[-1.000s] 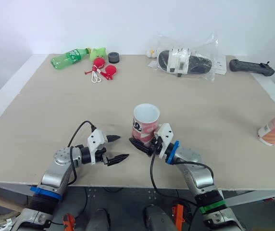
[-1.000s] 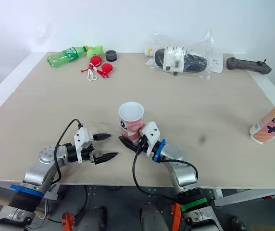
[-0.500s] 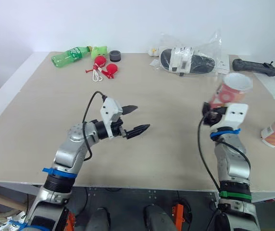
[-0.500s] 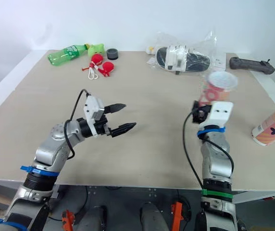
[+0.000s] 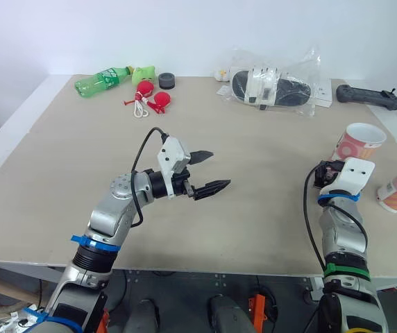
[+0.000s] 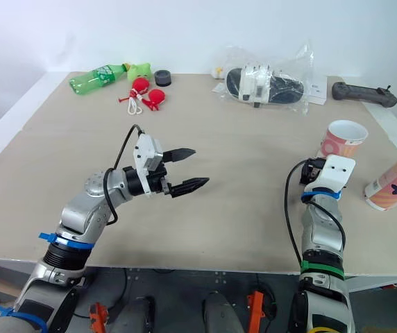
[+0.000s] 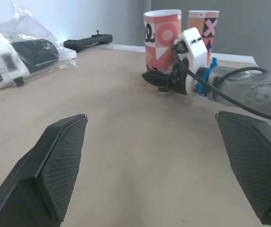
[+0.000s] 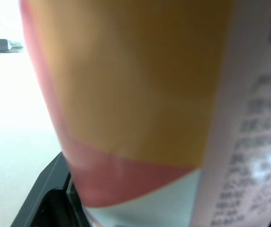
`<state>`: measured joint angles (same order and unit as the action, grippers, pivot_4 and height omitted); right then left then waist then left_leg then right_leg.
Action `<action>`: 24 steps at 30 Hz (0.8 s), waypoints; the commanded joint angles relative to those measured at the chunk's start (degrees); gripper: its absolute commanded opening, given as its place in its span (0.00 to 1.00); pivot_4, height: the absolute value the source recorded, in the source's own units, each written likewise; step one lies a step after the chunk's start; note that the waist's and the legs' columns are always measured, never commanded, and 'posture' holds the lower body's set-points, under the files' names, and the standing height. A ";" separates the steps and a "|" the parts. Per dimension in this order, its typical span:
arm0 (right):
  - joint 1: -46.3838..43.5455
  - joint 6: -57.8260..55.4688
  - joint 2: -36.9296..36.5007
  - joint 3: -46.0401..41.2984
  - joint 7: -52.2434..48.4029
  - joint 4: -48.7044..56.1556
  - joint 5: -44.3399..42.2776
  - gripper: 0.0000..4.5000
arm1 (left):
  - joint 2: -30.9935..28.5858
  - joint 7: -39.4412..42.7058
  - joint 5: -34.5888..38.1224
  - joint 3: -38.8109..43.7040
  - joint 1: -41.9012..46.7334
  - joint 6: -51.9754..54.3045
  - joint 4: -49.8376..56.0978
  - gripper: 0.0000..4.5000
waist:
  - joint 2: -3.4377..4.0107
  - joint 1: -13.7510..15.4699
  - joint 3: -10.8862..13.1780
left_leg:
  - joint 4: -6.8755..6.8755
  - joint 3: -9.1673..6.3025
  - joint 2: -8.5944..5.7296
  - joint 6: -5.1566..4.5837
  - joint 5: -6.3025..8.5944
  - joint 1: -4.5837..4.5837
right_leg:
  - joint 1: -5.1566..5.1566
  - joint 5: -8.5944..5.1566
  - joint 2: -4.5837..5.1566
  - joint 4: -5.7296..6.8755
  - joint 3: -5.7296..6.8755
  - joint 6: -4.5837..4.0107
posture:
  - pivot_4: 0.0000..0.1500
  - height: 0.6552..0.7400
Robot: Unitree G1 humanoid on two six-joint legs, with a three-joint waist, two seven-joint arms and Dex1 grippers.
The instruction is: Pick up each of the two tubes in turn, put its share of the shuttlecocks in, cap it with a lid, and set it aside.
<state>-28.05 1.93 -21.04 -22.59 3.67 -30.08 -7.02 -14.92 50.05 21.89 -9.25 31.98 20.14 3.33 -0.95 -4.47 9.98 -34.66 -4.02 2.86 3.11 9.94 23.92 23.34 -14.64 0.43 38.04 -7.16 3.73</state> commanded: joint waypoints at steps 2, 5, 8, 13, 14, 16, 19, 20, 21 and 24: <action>0.58 2.06 -0.78 -0.29 -0.36 -0.13 -0.42 0.99 | -0.39 0.93 -0.07 -0.25 0.13 -1.30 1.47 1.00 | 0.00 0.00 0.00 | 0.00 0.00 0.00 0.00 0.00 -0.01 | 0.00 0.00 0.00 0.00 0.00 -0.01 | 1.00 1.00; 1.20 2.46 -0.63 -0.18 -1.22 1.28 -0.99 0.99 | -0.61 1.49 -0.17 -0.19 0.01 -1.47 1.19 1.00 | 0.00 -0.03 0.00 | 0.00 0.00 0.00 0.00 0.00 -0.02 | 0.00 0.00 0.00 0.00 -0.01 -0.01 | 1.00 1.00; 3.10 1.61 -0.44 -0.12 -1.77 5.45 -1.46 0.99 | -1.03 2.04 -0.29 0.08 -0.04 -1.76 0.69 1.00 | 0.01 0.00 0.00 | 0.01 0.00 0.00 0.00 0.00 -0.02 | 0.00 0.00 0.00 0.00 0.00 0.00 | 1.00 1.00; 8.87 -3.12 0.74 0.07 -1.93 16.99 -2.79 0.99 | -1.85 2.56 -0.27 0.49 -1.04 -2.33 0.02 1.00 | 0.03 0.04 -0.01 | 0.05 0.00 0.00 0.00 0.00 -0.02 | 0.01 -0.05 0.00 0.00 -0.01 0.00 | 1.00 1.00; 10.32 -4.36 1.27 0.34 -1.88 19.92 -2.97 0.99 | -1.93 2.65 -0.35 0.41 -1.35 -2.64 -0.27 1.00 | 0.03 0.04 -0.01 | 0.05 0.00 0.00 0.00 0.00 -0.02 | 0.01 -0.05 0.00 0.00 -0.01 0.00 | 1.00 1.00; 12.51 -6.53 2.16 0.62 -1.74 24.53 -3.27 0.99 | -1.98 2.80 -0.47 0.34 -1.73 -3.08 -0.71 1.00 | 0.03 0.05 -0.01 | 0.04 0.00 0.00 0.00 0.00 -0.04 | 0.01 -0.04 0.00 0.01 -0.02 -0.01 | 1.00 1.00; 15.74 -9.41 3.36 1.05 -1.70 30.83 -3.56 0.99 | -1.86 2.87 -0.55 0.43 -2.00 -3.43 -1.23 1.00 | 0.04 0.07 -0.02 | 0.04 0.00 0.00 0.00 0.00 -0.07 | 0.00 -0.03 0.00 0.02 -0.01 -0.02 | 1.00 1.00; 16.64 -10.35 3.65 1.21 -1.81 32.50 -3.73 0.99 | -1.84 2.89 -0.57 0.48 -2.07 -3.62 -1.48 1.00 | 0.04 0.06 -0.02 | 0.04 0.00 0.00 0.00 0.00 -0.06 | 0.01 -0.03 0.00 0.03 -0.01 -0.03 | 1.00 1.00; 17.37 -11.10 3.86 1.38 -2.00 33.77 -3.83 0.99 | -1.84 2.91 -0.60 0.53 -2.14 -3.83 -1.73 1.00 | 0.04 0.04 -0.02 | 0.03 0.00 0.00 0.00 0.00 -0.07 | 0.00 -0.03 0.00 0.03 -0.01 -0.03 | 1.00 1.00; 19.46 -12.80 4.40 1.77 -2.57 36.23 -4.00 0.99 | -1.97 3.10 -0.74 0.58 -2.35 -4.49 -2.43 1.00 | 0.04 0.06 -0.02 | 0.02 0.00 0.00 0.00 0.00 -0.06 | -0.01 -0.02 0.00 0.03 -0.02 -0.02 | 1.00 1.00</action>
<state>-8.92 -10.40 -16.42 -20.40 1.35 2.71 -10.56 -16.75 52.88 21.21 -9.30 29.59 17.19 0.38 -0.92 -4.41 9.96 -34.64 -4.02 2.86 3.11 9.94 23.86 23.34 -14.65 0.43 38.07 -7.18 3.70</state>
